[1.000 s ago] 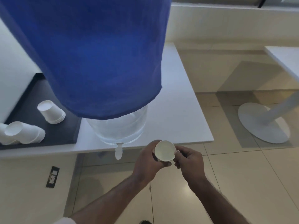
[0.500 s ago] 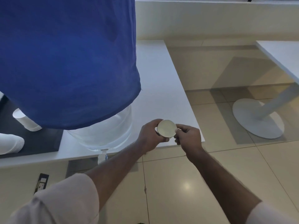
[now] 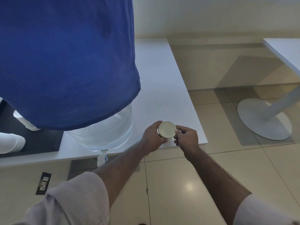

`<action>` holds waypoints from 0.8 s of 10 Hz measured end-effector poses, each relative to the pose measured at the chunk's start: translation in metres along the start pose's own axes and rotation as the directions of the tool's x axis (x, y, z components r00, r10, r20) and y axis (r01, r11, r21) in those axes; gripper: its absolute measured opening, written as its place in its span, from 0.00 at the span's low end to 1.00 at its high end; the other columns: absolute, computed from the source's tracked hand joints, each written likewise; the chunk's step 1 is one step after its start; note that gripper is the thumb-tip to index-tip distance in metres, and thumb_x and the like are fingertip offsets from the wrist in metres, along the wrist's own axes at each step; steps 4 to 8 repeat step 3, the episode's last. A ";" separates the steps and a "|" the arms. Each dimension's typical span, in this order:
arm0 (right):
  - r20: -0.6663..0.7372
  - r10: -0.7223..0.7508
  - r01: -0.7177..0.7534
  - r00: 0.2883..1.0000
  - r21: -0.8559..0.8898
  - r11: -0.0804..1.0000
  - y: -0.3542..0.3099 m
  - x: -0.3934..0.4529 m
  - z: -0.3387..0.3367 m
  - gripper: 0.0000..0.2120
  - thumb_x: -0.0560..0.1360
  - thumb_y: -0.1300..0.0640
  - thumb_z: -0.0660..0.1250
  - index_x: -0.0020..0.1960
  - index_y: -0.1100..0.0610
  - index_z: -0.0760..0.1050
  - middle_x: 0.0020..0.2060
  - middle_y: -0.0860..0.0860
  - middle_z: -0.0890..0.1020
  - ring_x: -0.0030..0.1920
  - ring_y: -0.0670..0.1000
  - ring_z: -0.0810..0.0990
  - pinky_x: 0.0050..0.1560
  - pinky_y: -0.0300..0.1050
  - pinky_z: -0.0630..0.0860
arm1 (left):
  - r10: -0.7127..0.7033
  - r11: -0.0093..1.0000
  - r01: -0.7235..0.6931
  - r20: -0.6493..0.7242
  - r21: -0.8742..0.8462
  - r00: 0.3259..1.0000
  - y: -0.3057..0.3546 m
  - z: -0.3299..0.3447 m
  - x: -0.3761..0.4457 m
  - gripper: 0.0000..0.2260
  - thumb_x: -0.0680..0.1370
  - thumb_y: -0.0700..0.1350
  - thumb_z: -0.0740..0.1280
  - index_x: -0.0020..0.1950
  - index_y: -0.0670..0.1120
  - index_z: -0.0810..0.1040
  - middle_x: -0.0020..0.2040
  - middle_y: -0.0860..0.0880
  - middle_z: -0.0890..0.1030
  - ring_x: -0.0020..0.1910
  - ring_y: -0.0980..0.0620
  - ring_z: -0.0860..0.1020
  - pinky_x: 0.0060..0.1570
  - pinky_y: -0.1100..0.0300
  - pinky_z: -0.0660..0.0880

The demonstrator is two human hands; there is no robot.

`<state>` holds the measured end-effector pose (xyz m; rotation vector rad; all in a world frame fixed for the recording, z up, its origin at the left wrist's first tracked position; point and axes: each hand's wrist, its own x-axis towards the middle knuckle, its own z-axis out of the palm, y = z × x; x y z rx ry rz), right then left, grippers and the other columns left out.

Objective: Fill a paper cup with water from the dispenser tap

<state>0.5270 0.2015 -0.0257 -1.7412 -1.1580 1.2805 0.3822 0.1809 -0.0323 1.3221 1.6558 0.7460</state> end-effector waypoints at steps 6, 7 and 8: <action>-0.168 -0.161 0.127 0.973 -0.198 0.972 0.003 -0.026 -0.002 0.14 0.75 0.58 0.58 0.31 0.58 0.66 0.28 0.53 0.69 0.31 0.53 0.64 0.34 0.44 0.63 | 0.005 0.981 0.009 -0.069 0.195 0.998 -0.017 -0.020 -0.039 0.32 0.75 0.37 0.71 0.77 0.50 0.64 0.74 0.51 0.71 0.59 0.51 0.79 0.60 0.55 0.78; -0.168 -0.161 0.127 0.973 -0.198 0.972 0.003 -0.026 -0.002 0.14 0.75 0.58 0.58 0.31 0.58 0.66 0.28 0.53 0.69 0.31 0.53 0.64 0.34 0.44 0.63 | 0.005 0.981 0.009 -0.069 0.195 0.998 -0.017 -0.020 -0.039 0.32 0.75 0.37 0.71 0.77 0.50 0.64 0.74 0.51 0.71 0.59 0.51 0.79 0.60 0.55 0.78; -0.168 -0.161 0.127 0.973 -0.198 0.972 0.003 -0.026 -0.002 0.14 0.75 0.58 0.58 0.31 0.58 0.66 0.28 0.53 0.69 0.31 0.53 0.64 0.34 0.44 0.63 | 0.005 0.981 0.009 -0.069 0.195 0.998 -0.017 -0.020 -0.039 0.32 0.75 0.37 0.71 0.77 0.50 0.64 0.74 0.51 0.71 0.59 0.51 0.79 0.60 0.55 0.78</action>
